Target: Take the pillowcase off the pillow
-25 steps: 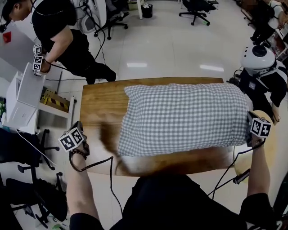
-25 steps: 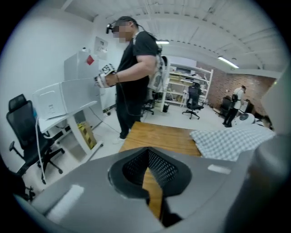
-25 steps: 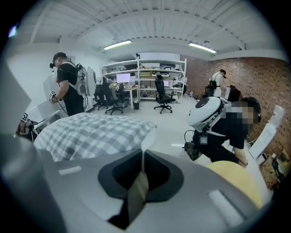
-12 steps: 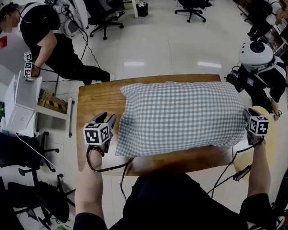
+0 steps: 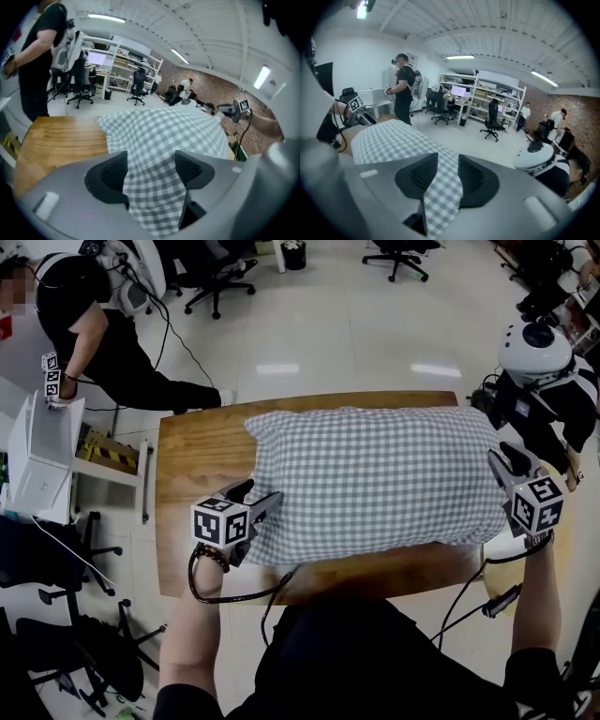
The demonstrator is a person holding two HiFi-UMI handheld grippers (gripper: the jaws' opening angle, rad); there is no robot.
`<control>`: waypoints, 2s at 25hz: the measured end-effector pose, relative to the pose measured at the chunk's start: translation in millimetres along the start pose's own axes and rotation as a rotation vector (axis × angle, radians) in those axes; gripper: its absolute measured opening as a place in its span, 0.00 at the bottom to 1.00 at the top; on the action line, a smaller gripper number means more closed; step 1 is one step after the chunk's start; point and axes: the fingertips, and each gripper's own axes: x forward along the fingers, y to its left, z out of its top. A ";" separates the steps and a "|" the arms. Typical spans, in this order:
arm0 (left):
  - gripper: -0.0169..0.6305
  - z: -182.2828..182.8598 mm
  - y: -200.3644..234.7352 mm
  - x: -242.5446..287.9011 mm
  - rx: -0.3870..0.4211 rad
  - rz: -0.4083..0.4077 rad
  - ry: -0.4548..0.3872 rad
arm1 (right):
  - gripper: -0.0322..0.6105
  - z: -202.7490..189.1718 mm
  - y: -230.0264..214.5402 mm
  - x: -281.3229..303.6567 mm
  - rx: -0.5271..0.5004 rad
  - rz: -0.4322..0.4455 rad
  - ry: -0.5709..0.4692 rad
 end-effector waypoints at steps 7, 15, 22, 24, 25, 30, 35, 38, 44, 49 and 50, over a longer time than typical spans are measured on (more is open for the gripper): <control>0.57 -23.0 16.9 17.3 0.277 0.000 0.215 | 0.32 50.3 101.3 21.7 -0.280 0.243 -0.070; 0.57 -43.3 61.0 50.6 0.275 0.037 0.345 | 0.34 74.8 178.2 48.7 -0.304 0.390 -0.040; 0.59 -40.3 87.9 76.0 0.235 0.019 0.389 | 0.34 99.7 200.6 87.3 -0.432 0.462 -0.095; 0.59 -44.0 99.4 84.0 0.232 0.024 0.412 | 0.34 98.1 203.2 98.0 -0.463 0.480 -0.110; 0.58 -45.4 103.0 87.0 0.241 0.028 0.420 | 0.34 95.7 204.7 100.6 -0.453 0.482 -0.104; 0.57 -49.6 118.2 98.1 0.286 0.056 0.443 | 0.34 94.8 211.1 105.9 -0.197 0.434 0.021; 0.53 -41.9 124.2 119.0 0.408 0.108 0.428 | 0.34 92.9 202.7 114.5 -0.173 0.421 0.030; 0.50 -26.0 118.1 122.6 0.454 0.107 0.397 | 0.34 92.8 200.3 117.7 -0.160 0.418 0.034; 0.19 -54.1 110.1 116.5 0.379 0.051 0.468 | 0.33 97.2 201.3 115.1 -0.129 0.410 0.040; 0.05 -65.8 106.9 109.1 0.331 0.077 0.470 | 0.33 99.8 190.4 106.0 -0.126 0.391 0.043; 0.05 -64.7 107.9 107.1 0.319 0.091 0.459 | 0.33 98.1 186.8 104.2 -0.125 0.390 0.043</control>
